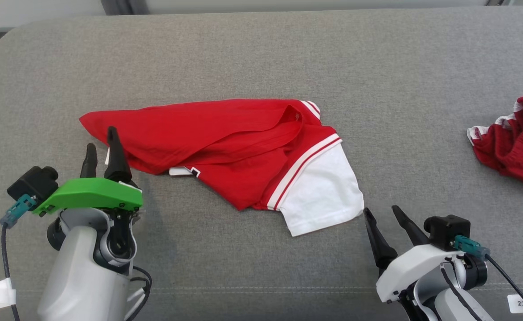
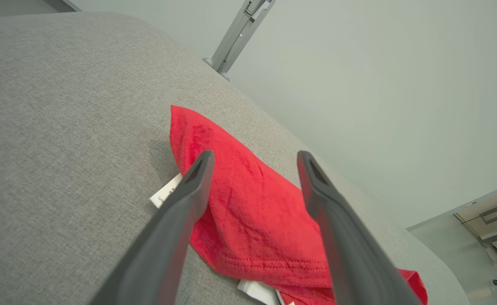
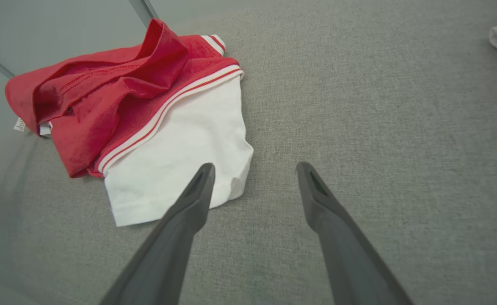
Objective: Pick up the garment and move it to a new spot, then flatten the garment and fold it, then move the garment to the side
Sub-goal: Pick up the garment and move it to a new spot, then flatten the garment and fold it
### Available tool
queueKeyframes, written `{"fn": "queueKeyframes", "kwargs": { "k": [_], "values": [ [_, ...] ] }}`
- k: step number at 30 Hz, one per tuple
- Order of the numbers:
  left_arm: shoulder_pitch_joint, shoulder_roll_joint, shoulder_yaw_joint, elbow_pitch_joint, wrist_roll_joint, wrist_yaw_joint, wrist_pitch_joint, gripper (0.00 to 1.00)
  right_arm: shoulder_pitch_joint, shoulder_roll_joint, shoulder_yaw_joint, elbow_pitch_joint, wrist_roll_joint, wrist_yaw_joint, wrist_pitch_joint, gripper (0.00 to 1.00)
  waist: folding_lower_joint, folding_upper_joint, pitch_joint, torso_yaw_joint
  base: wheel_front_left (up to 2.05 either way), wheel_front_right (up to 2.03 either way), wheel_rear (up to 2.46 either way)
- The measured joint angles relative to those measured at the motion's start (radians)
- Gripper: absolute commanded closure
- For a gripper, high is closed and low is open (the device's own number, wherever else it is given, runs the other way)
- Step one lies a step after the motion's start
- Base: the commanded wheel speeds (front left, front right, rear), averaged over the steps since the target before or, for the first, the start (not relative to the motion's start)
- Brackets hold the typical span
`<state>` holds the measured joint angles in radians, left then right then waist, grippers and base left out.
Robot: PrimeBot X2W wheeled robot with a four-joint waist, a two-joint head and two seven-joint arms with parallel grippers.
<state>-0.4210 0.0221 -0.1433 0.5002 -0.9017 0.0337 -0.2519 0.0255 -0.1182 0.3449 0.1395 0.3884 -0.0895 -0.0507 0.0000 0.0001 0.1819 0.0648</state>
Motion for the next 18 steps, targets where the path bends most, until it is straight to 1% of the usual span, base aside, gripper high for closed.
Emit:
{"fn": "queueKeyframes", "kwargs": {
  "k": [3, 5, 7, 8, 9, 10, 11, 13, 14, 15, 16, 17, 18],
  "values": [
    [0.017, 0.0, -0.031, -0.036, 0.0, -0.012, 0.0, 0.0, -0.019, 0.001, 0.004, 0.02, 0.0, 0.003, 0.009, 0.0, 0.0, 0.0, 0.005, 0.017, 0.0, 0.0, 0.0],
    [0.032, 0.001, -0.049, -0.06, 0.0, -0.012, 0.0, 0.0, -0.035, 0.005, 0.006, 0.034, 0.002, 0.01, 0.017, 0.0, 0.0, 0.0, 0.008, 0.028, 0.0, 0.0, 0.0],
    [0.038, 0.001, -0.058, -0.069, 0.0, -0.013, 0.0, 0.0, -0.043, 0.009, 0.007, 0.042, 0.006, 0.01, 0.018, 0.0, 0.0, 0.0, 0.01, 0.033, 0.0, 0.0, 0.0],
    [0.044, 0.001, -0.067, -0.078, 0.0, -0.014, 0.0, 0.0, -0.048, 0.013, 0.007, 0.049, 0.013, 0.01, 0.02, 0.1, 0.0, 0.0, 0.011, 0.038, 0.0, 0.0, 0.0],
    [0.051, 0.001, -0.077, -0.088, 0.0, -0.016, 0.0, 0.0, -0.051, 0.017, 0.006, 0.06, 0.023, 0.01, 0.027, 0.4, 0.0, 0.0, 0.013, 0.043, 0.0, 0.0, 0.0],
    [0.056, 0.002, -0.091, -0.096, -0.005, -0.016, 0.0, 0.0, -0.053, 0.02, 0.005, 0.071, 0.031, 0.01, 0.031, 0.5, 0.0, 0.0, 0.013, 0.048, 0.0, 0.0, 0.0],
    [0.062, 0.003, -0.105, -0.106, -0.02, -0.017, 0.0, 0.0, -0.053, 0.021, 0.003, 0.082, 0.035, 0.009, 0.036, 0.47, 0.0, 0.0, 0.014, 0.053, 0.0, 0.0, 0.0],
    [0.076, 0.002, -0.128, -0.128, -0.038, -0.017, 0.0, 0.0, -0.053, 0.021, -0.001, 0.101, 0.04, 0.009, 0.044, 0.45, 0.0, 0.0, 0.015, 0.063, 0.0, 0.0, 0.0],
    [0.083, 0.002, -0.132, -0.139, -0.043, -0.017, 0.0, 0.0, -0.053, 0.022, -0.005, 0.109, 0.045, 0.008, 0.048, 0.42, 0.0, 0.0, 0.015, 0.067, 0.0, 0.0, 0.0],
    [0.091, 0.002, -0.129, -0.154, -0.055, -0.014, 0.0, 0.0, -0.054, 0.023, -0.005, 0.118, 0.049, 0.009, 0.054, 0.44, 0.0, 0.0, 0.015, 0.07, 0.0, 0.0, 0.0],
    [0.097, 0.004, -0.128, -0.164, -0.067, -0.008, 0.0, 0.0, -0.055, 0.025, -0.004, 0.126, 0.054, 0.009, 0.058, 0.58, 0.0, 0.0, 0.015, 0.072, 0.0, 0.0, 0.0],
    [0.101, 0.005, -0.128, -0.174, -0.071, -0.006, 0.0, 0.0, -0.056, 0.027, -0.005, 0.131, 0.058, 0.009, 0.061, 0.6, 0.0, 0.0, 0.015, 0.073, 0.0, 0.0, 0.0],
    [0.106, 0.006, -0.128, -0.187, -0.073, -0.003, 0.0, 0.0, -0.057, 0.029, -0.006, 0.134, 0.063, 0.009, 0.061, 0.58, 0.0, -0.0001, 0.015, 0.074, 0.0, 0.0, 0.0]
  ]
}}
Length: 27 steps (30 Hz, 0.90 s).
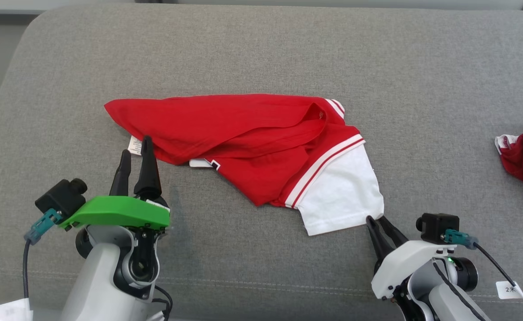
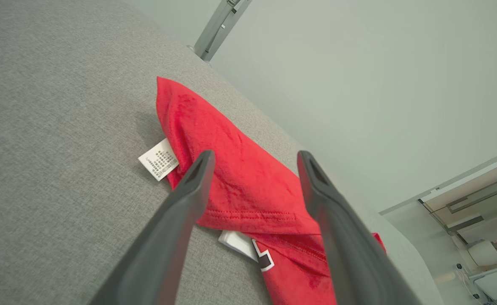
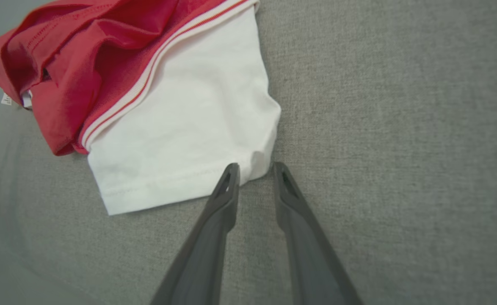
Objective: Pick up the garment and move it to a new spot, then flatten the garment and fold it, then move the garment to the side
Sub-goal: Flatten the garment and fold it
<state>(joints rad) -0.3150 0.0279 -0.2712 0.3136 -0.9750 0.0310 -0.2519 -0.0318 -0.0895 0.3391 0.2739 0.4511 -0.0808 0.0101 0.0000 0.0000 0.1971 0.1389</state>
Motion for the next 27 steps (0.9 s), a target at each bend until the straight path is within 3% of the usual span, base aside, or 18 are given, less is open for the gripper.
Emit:
{"fn": "queueKeyframes", "kwargs": {
  "k": [1, 2, 12, 21, 27],
  "values": [
    [0.004, 0.0, -0.001, -0.01, -0.001, 0.006, 0.0, 0.0, -0.002, 0.001, 0.0, 0.003, 0.001, 0.0, 0.0, 0.73, 0.0, 0.0, 0.0, 0.0, 0.0, 0.0, 0.0],
    [0.009, 0.0, -0.001, -0.019, -0.001, 0.007, 0.0, 0.0, -0.003, 0.001, 0.001, 0.006, 0.001, 0.002, 0.0, 1.0, 0.0, 0.0, -0.001, 0.001, 0.0, 0.0, 0.0],
    [0.047, 0.001, -0.025, -0.092, -0.002, 0.04, 0.0, 0.0, -0.098, 0.011, 0.0, -0.04, 0.027, 0.053, -0.04, 1.0, 0.0, 0.0, -0.013, 0.003, 0.0, 0.0, 0.0],
    [0.09, 0.002, -0.06, -0.107, -0.008, 0.056, 0.0, 0.0, -0.251, 0.019, 0.039, -0.261, 0.127, 0.179, -0.039, 1.0, 0.0, 0.0, -0.057, 0.013, 0.0, 0.0, 0.0],
    [0.113, 0.005, -0.087, -0.12, -0.019, 0.061, 0.0, 0.0, -0.359, 0.022, 0.04, -0.411, 0.237, 0.186, 0.0, 1.0, 0.0, 0.0, -0.1, 0.03, 0.0, 0.0, 0.0]
  ]
}}
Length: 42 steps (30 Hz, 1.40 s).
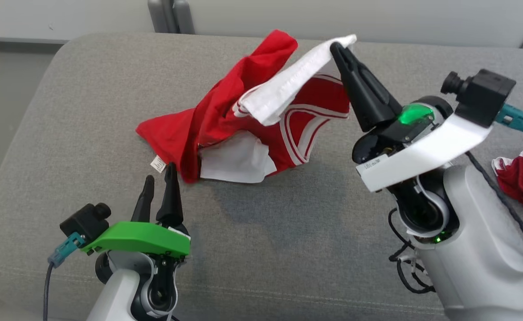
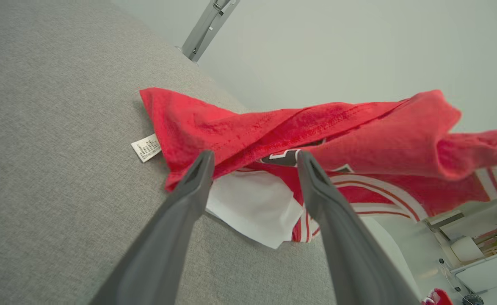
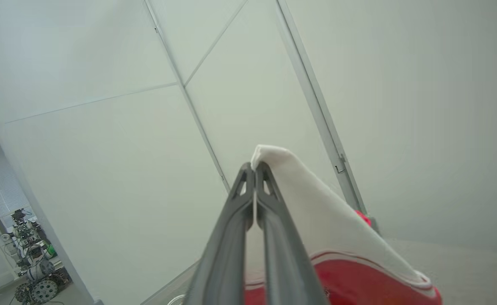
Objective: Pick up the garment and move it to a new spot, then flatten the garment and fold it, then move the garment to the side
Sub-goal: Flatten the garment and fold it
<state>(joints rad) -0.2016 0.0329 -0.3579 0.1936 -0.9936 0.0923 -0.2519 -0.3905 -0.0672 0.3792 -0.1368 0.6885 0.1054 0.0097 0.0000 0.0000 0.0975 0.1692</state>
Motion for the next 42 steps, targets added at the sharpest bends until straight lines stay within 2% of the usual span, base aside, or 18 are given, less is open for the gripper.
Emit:
{"fn": "queueKeyframes", "kwargs": {
  "k": [7, 13, 20, 27, 31, 34, 37, 39, 42],
  "values": [
    [0.038, 0.002, -0.024, -0.008, -0.007, 0.006, 0.0, 0.0, -0.089, 0.003, -0.066, -0.09, 0.146, -0.003, 0.026, 1.0, 0.0, 0.0, -0.045, 0.035, 0.0, 0.0, 0.0],
    [0.067, 0.007, -0.042, -0.017, -0.007, 0.015, 0.0, 0.0, -0.173, 0.004, -0.105, -0.117, 0.222, -0.055, 0.053, 1.0, 0.0, 0.0, -0.075, 0.069, 0.0, 0.0, 0.0],
    [0.087, 0.009, -0.065, -0.045, -0.041, 0.023, 0.0, 0.0, -0.271, 0.004, -0.129, -0.119, 0.259, -0.112, 0.099, 1.0, 0.0, 0.0, -0.103, 0.102, 0.0, 0.0, 0.0],
    [0.109, 0.01, -0.07, -0.081, -0.048, 0.024, 0.0, 0.0, -0.324, 0.003, -0.184, -0.12, 0.235, -0.17, 0.098, 1.0, 0.0, 0.0, -0.118, 0.116, 0.0, 0.0, 0.0],
    [0.13, 0.012, -0.051, -0.101, -0.048, 0.027, 0.0, 0.0, -0.324, 0.003, -0.19, -0.122, 0.235, -0.187, 0.102, 1.0, 0.0, 0.0, -0.117, 0.109, 0.0, 0.0, 0.0],
    [0.14, 0.012, -0.052, -0.112, -0.05, 0.027, 0.0, 0.0, -0.324, 0.003, -0.187, -0.124, 0.235, -0.187, 0.109, 1.0, 0.0, 0.0, -0.113, 0.096, 0.0, 0.0, 0.0],
    [0.143, 0.016, -0.115, -0.139, -0.127, 0.02, 0.0, 0.0, -0.324, 0.003, -0.188, -0.124, 0.235, -0.188, 0.115, 1.0, 0.0, 0.0, -0.11, 0.08, 0.0, 0.0, 0.0],
    [0.145, 0.017, -0.176, -0.166, -0.188, -0.007, 0.021, 0.0, -0.325, 0.003, -0.188, -0.123, 0.235, -0.191, 0.116, 1.0, 0.0, 0.0, -0.108, 0.07, 0.0, 0.0, 0.0],
    [0.145, 0.015, -0.245, -0.199, -0.176, -0.045, 0.058, 0.0, -0.325, -0.005, -0.195, -0.123, 0.229, -0.197, 0.125, 1.0, 0.0, 0.0, -0.106, 0.057, 0.0, 0.0, 0.0]
  ]
}}
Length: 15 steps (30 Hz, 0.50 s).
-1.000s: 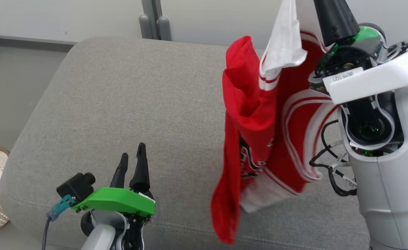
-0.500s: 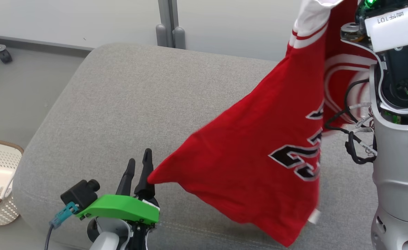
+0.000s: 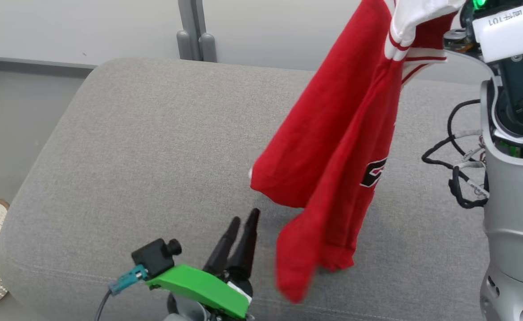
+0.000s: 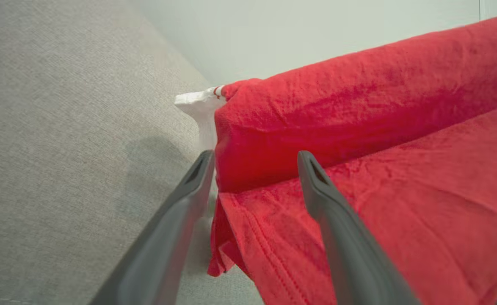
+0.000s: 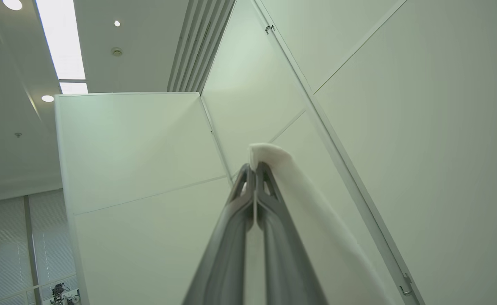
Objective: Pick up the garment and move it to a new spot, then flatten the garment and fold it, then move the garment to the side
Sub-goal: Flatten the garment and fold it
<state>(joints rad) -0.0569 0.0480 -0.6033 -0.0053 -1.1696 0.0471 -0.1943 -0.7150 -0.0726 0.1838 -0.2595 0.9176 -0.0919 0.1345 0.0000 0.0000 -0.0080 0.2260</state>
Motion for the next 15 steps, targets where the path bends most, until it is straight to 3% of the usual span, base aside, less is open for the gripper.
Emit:
{"fn": "queueKeyframes", "kwargs": {
  "k": [10, 15],
  "values": [
    [-0.008, 0.003, -0.104, -0.14, -0.05, -0.093, 0.093, 0.0, 0.0, -0.016, -0.024, 0.003, -0.011, -0.009, 0.0, 1.0, 0.0, 0.0, 0.004, -0.006, 0.0, 0.0, 0.0],
    [-0.039, 0.014, -0.15, -0.17, 0.025, -0.11, 0.116, 0.0, 0.001, -0.016, -0.029, 0.004, -0.013, -0.016, 0.0, 1.0, 0.0, 0.0, 0.004, -0.004, 0.0, 0.0, 0.0]
  ]
}}
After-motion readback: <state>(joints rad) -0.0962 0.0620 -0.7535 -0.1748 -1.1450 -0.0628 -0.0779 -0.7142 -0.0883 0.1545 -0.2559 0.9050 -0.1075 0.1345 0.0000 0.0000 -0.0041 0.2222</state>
